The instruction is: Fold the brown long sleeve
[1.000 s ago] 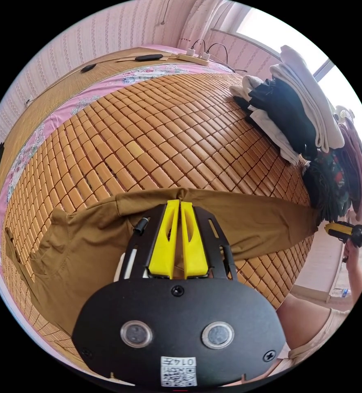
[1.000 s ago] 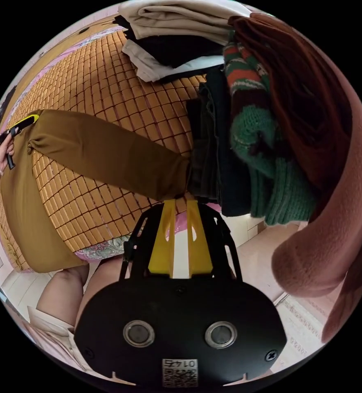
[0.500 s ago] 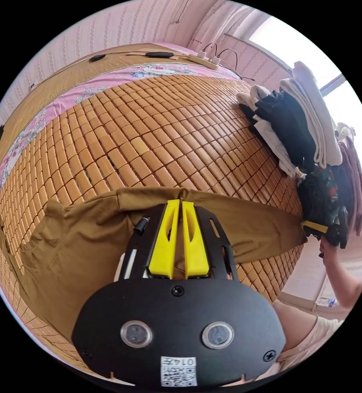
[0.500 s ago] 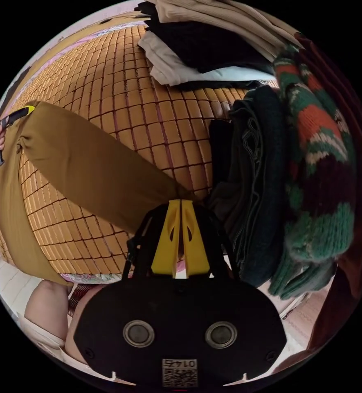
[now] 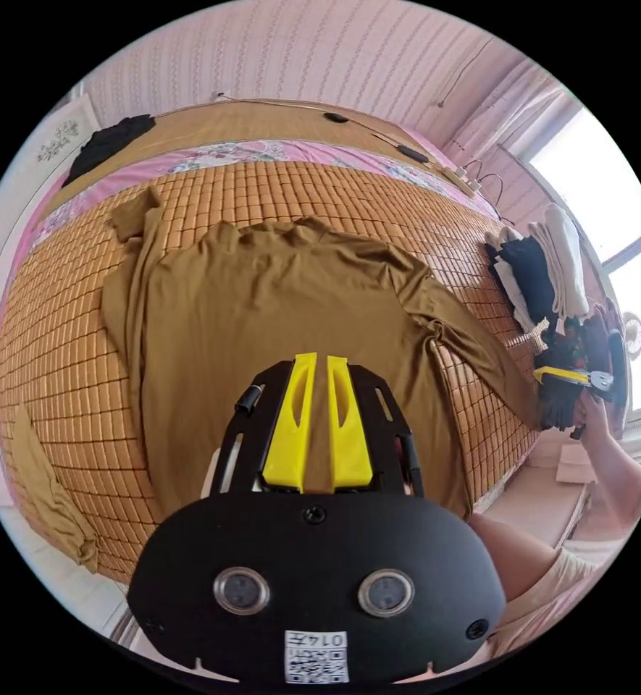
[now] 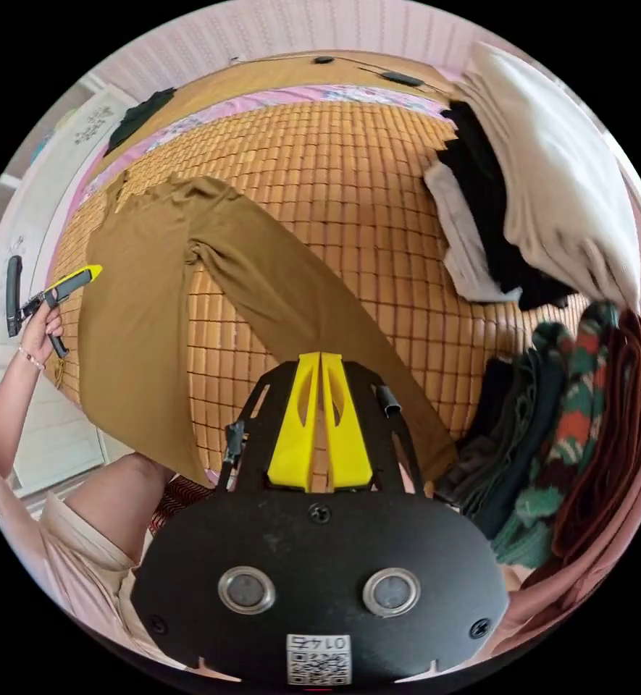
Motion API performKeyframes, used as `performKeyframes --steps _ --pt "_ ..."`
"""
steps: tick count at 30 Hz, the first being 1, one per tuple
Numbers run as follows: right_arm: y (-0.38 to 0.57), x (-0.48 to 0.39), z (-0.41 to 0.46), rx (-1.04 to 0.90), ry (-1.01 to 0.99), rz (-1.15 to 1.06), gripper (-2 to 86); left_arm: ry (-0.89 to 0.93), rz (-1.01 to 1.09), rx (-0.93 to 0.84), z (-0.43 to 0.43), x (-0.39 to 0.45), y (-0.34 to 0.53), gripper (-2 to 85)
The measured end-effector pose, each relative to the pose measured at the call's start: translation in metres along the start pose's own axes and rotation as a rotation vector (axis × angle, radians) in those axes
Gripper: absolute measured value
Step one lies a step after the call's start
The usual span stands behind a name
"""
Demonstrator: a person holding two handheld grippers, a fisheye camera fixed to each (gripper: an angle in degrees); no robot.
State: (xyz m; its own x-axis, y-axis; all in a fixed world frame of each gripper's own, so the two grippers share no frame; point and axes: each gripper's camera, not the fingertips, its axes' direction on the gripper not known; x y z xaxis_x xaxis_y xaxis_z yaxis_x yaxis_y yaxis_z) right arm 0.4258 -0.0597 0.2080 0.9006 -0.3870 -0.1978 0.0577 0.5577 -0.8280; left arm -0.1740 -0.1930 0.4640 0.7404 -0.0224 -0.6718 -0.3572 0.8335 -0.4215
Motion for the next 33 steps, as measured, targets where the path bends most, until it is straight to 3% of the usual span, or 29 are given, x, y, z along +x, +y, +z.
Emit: performKeyframes --steps 4,9,15,23,28,33 --pt "-0.096 -0.083 0.018 0.015 -0.065 -0.254 -0.2 -0.068 -0.206 -0.008 -0.039 -0.055 0.068 1.2" --pt "-0.219 -0.249 0.030 0.091 -0.172 -0.592 1.5 -0.108 -0.297 0.022 -0.070 -0.076 0.122 1.6" --pt "-0.337 -0.400 0.060 0.097 -0.194 -0.692 9.1 -0.050 -0.322 -0.007 -0.077 -0.085 0.161 2.0" --pt "-0.432 -0.455 0.144 -0.041 -0.024 -0.442 7.7 0.080 -0.355 0.045 -0.104 -0.103 0.198 1.0" --pt "-0.445 -0.452 0.152 -0.071 -0.065 -0.413 1.5 0.133 -0.368 0.056 -0.128 -0.106 0.212 0.9" --pt "-0.416 -0.481 0.100 0.016 -0.388 -0.625 0.2 0.136 -0.440 0.088 -0.154 -0.100 0.228 3.6"
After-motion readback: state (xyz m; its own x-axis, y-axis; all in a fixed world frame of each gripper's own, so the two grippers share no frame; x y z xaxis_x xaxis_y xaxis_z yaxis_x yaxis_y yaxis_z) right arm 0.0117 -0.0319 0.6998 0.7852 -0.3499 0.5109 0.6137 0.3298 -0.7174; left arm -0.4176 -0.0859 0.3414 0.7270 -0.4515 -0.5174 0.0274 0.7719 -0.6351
